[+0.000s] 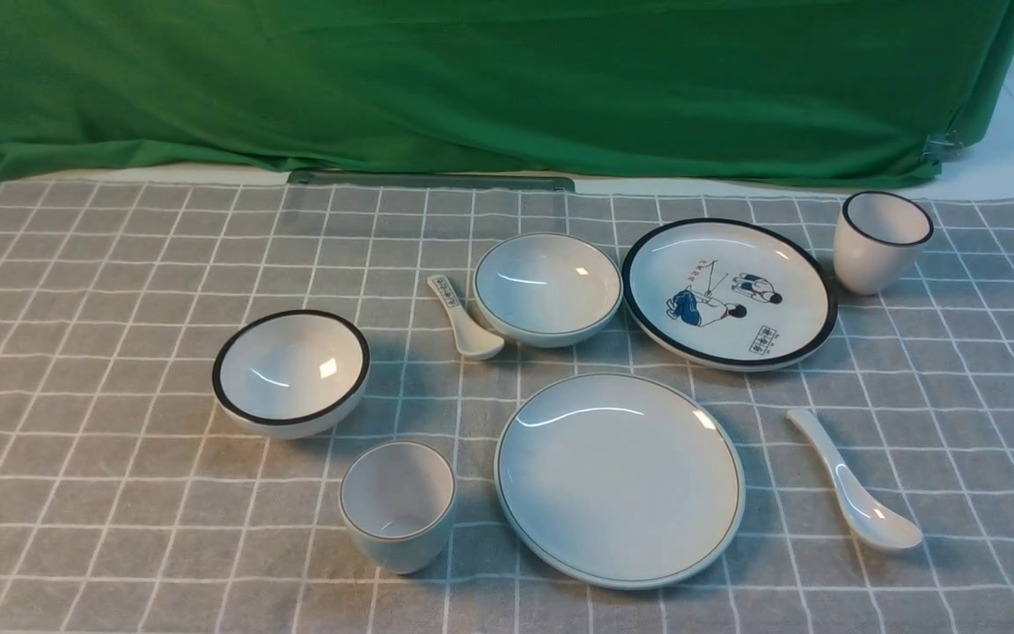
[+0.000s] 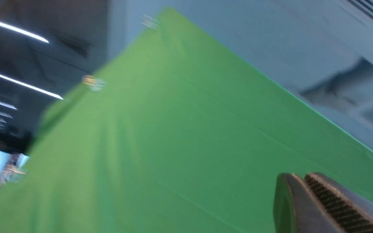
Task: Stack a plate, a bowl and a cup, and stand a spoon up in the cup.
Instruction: Use the left arm to grab a blue rice bowl
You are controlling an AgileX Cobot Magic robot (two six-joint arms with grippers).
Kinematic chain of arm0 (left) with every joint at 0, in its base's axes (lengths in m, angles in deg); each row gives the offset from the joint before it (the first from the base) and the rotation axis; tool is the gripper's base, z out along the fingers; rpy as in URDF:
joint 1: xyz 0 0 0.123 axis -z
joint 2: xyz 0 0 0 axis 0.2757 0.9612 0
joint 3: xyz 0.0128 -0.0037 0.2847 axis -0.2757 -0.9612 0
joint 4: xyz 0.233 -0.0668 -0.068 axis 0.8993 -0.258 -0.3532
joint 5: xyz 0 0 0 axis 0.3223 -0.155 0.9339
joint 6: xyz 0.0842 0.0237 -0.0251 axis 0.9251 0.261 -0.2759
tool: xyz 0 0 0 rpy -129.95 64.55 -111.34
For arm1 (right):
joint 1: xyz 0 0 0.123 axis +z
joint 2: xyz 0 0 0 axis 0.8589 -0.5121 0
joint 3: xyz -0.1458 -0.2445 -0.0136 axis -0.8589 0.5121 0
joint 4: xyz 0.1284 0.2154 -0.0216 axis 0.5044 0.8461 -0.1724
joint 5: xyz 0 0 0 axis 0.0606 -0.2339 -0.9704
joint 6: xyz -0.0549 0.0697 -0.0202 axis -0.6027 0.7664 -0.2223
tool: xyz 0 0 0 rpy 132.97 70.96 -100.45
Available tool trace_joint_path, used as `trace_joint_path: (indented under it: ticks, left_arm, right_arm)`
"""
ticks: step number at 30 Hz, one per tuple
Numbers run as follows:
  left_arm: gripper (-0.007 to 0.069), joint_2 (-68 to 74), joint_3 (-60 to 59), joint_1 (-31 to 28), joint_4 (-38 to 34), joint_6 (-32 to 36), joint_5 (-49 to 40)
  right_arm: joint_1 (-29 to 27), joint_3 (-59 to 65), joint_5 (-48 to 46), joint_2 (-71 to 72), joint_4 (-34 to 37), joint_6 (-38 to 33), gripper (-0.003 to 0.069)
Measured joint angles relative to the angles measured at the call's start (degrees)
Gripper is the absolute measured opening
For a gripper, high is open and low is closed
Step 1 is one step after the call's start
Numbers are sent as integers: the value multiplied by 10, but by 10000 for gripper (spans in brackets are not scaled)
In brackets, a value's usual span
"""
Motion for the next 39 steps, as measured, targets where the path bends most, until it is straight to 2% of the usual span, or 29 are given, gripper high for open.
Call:
trace_joint_path:
  ticks: [2,3,4,6,9,11,12,13,15,17,19,21,23,24,25,28,29,30,33,35,39]
  left_arm:
    - [17,42,58,0,56,-35,-67]
    - [17,111,149,3,117,-80,-170]
    - [17,111,159,3,122,-85,-185]
    - [17,222,268,10,156,-91,-368]
    - [17,354,377,16,123,4,-592]
    - [17,396,407,17,99,39,-654]
    - [17,453,446,17,50,94,-730]
    - [17,497,462,18,10,134,-764]
    - [17,557,481,20,-65,208,-767]
    - [16,584,490,30,-103,257,-754]
    - [8,614,502,53,-123,294,-731]
    - [5,638,516,73,-120,300,-721]
    - [1,680,548,105,-97,292,-728]
    - [1,689,556,111,-91,288,-731]
    - [1,738,597,136,-61,268,-756]
    - [1,792,648,155,-41,259,-778]
    - [1,832,692,163,-34,259,-799]
    - [1,867,744,169,-31,260,-820]
    - [1,955,860,176,-31,260,-872]
    - [1,1022,956,177,-31,260,-901]
    - [24,1119,1081,178,-34,259,-916]
  right_arm:
    - [0,0,21,0,1,5,242]
    - [0,0,38,0,1,7,242]
    - [0,0,41,0,1,8,242]
    - [0,0,46,0,2,7,242]
    - [0,0,51,0,2,8,242]
    - [0,0,54,0,2,8,242]
    - [0,0,60,0,2,8,242]
    - [0,0,63,0,2,8,242]
    - [0,0,71,0,3,15,242]
    - [0,0,80,0,4,39,242]
    - [0,0,85,0,4,74,242]
    - [1,-4,60,0,5,102,242]
    - [12,-34,-21,-3,6,123,229]
    - [14,-34,-30,-4,6,124,226]
    - [38,-114,-143,-33,6,100,164]
    - [66,-200,-259,-85,6,58,79]
    - [92,-262,-347,-133,6,28,43]
    - [114,-327,-446,-195,6,-3,31]
    - [150,-405,-572,-287,-2,-38,25]
    - [175,-444,-618,-347,-7,-57,23]
    - [204,-455,-615,-396,-8,-63,23]
